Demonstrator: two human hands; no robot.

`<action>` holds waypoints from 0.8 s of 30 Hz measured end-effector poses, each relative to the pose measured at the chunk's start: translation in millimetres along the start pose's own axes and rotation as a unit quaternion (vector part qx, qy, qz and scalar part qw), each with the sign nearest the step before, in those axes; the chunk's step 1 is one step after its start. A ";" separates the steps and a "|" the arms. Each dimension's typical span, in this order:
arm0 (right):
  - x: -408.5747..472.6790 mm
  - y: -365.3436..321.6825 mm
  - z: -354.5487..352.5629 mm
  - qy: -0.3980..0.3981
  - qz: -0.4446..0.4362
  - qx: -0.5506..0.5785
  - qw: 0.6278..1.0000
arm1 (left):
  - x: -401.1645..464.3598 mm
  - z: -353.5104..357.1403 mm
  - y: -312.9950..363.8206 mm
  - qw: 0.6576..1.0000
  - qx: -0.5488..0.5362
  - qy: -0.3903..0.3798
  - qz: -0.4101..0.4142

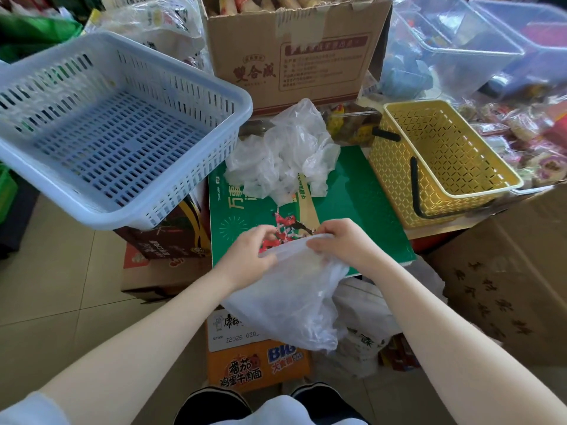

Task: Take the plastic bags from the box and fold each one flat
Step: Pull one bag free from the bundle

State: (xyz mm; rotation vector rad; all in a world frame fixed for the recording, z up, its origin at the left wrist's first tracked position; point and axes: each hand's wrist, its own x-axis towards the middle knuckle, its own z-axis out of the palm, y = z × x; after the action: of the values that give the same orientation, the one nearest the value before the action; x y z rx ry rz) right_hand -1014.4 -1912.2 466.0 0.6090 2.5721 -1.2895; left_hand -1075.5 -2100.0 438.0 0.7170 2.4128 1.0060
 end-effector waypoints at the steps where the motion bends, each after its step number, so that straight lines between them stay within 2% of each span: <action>1: -0.3 -7.5 3.3 0.003 -0.006 0.028 1.000 | 1.6 3.1 10.7 0.999 -0.013 -0.023 0.027; 4: -1.3 -20.0 4.1 -0.026 0.003 0.238 0.971 | 4.5 7.7 19.3 0.996 -0.079 -0.001 0.048; 7: -2.1 -9.9 -2.7 -0.113 -0.023 0.316 0.942 | 0.1 2.4 8.6 0.976 -0.214 0.049 0.000; 10: -8.8 6.6 1.4 -0.215 -0.010 0.232 0.949 | -6.5 -5.9 -1.9 0.939 -0.327 0.083 -0.069; 11: -11.8 10.2 5.4 -0.218 0.002 0.170 0.961 | -8.0 -8.1 -6.5 0.924 -0.358 0.092 -0.099; 13: -12.5 13.8 13.2 -0.153 0.026 0.062 0.986 | -10.3 -11.4 -17.9 0.907 -0.383 0.108 -0.139; 16: -3.4 22.6 15.7 0.017 0.040 0.017 0.999 | -13.9 -13.1 -38.4 0.931 -0.309 0.095 -0.171; 17: -1.7 22.7 13.7 0.045 0.038 0.014 0.998 | -15.0 -12.2 -44.3 0.945 -0.264 0.078 -0.179; 19: 0.8 23.0 9.8 0.036 0.028 -0.008 0.999 | -15.9 -10.4 -47.7 0.970 -0.157 0.054 -0.176; 20: 0.9 21.2 8.3 0.012 0.019 -0.021 1.000 | -15.0 -9.7 -47.0 0.984 -0.079 0.078 -0.138; 21: 0.7 18.7 7.7 -0.016 0.009 -0.036 0.999 | -14.0 -10.6 -42.5 0.991 0.007 0.120 -0.051; 23: 0.2 11.7 8.2 -0.069 -0.012 -0.068 0.995 | -9.6 -13.1 -29.3 0.960 0.161 0.160 0.166; 24: 0.1 7.4 8.1 -0.088 -0.023 -0.079 0.993 | -6.2 -13.1 -23.1 0.938 0.209 0.142 0.235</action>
State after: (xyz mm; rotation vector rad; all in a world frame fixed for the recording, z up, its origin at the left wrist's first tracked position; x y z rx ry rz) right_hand -1011.3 -1914.7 455.8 0.3906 2.5236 -1.0864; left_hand -1084.8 -2124.5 430.4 1.4407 2.8202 0.8024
